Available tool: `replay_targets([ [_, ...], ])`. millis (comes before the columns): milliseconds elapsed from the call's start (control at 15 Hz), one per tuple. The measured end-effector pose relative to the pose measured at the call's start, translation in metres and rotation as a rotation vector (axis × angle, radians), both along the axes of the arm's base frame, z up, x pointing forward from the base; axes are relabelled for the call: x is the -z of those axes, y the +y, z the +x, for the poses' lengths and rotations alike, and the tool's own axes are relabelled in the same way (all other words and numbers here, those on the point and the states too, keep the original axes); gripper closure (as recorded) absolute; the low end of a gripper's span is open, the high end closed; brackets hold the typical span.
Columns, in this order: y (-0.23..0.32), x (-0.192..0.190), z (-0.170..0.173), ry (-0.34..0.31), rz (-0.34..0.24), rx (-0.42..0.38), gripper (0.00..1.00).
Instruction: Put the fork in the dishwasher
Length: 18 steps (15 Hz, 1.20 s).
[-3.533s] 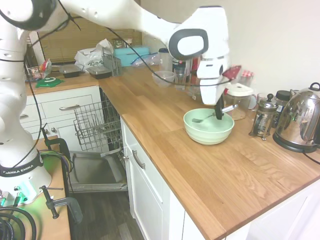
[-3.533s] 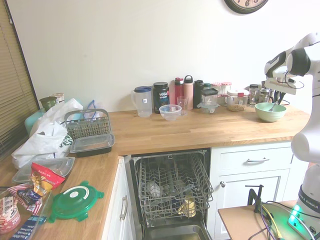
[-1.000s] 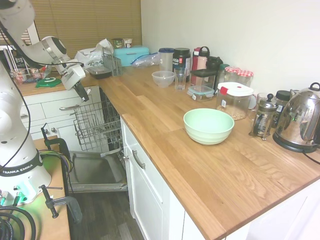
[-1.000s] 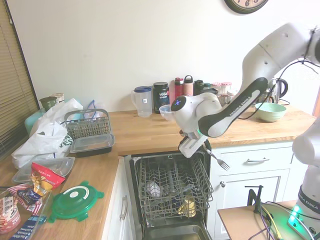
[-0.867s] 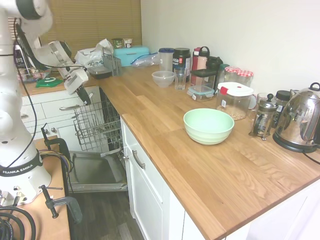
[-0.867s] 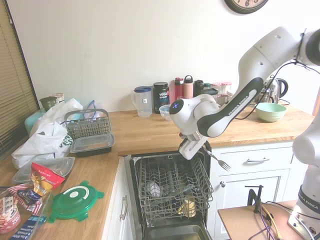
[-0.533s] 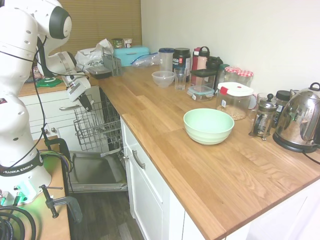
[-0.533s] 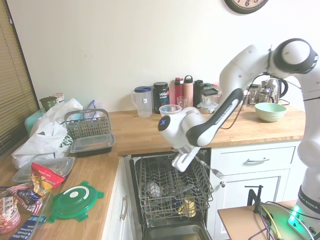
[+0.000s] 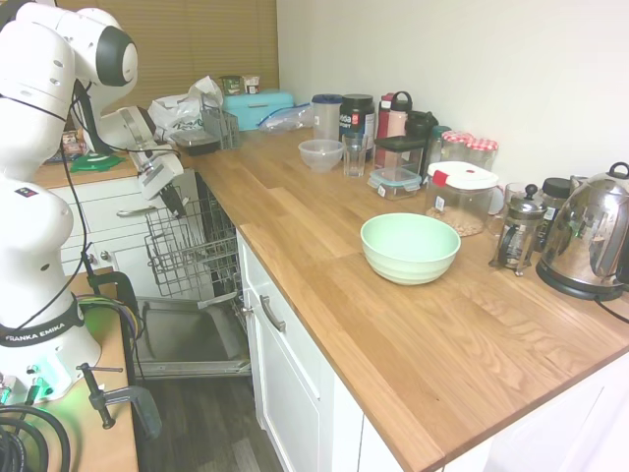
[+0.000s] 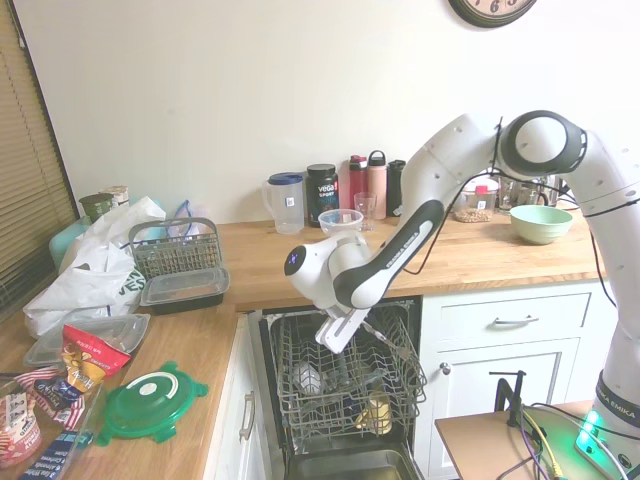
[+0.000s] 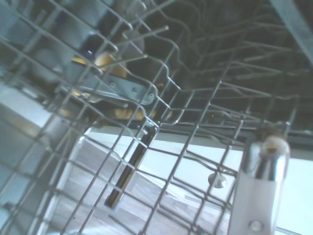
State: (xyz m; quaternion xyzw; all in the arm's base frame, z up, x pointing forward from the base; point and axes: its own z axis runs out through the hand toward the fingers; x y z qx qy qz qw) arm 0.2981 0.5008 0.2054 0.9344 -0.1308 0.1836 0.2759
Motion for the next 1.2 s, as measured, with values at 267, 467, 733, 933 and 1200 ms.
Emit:
replay_targets([
  [267,0.012,0.040,0.009,0.002,-0.039,0.004,1.00],
  [467,0.003,0.062,0.038,0.003,-0.069,0.045,1.00],
  [733,-0.010,0.097,0.060,0.032,-0.109,0.084,1.00],
  [933,-0.011,0.111,0.055,0.039,-0.148,0.068,0.00],
  [1200,-0.009,0.112,0.051,0.036,-0.163,0.051,0.00],
])
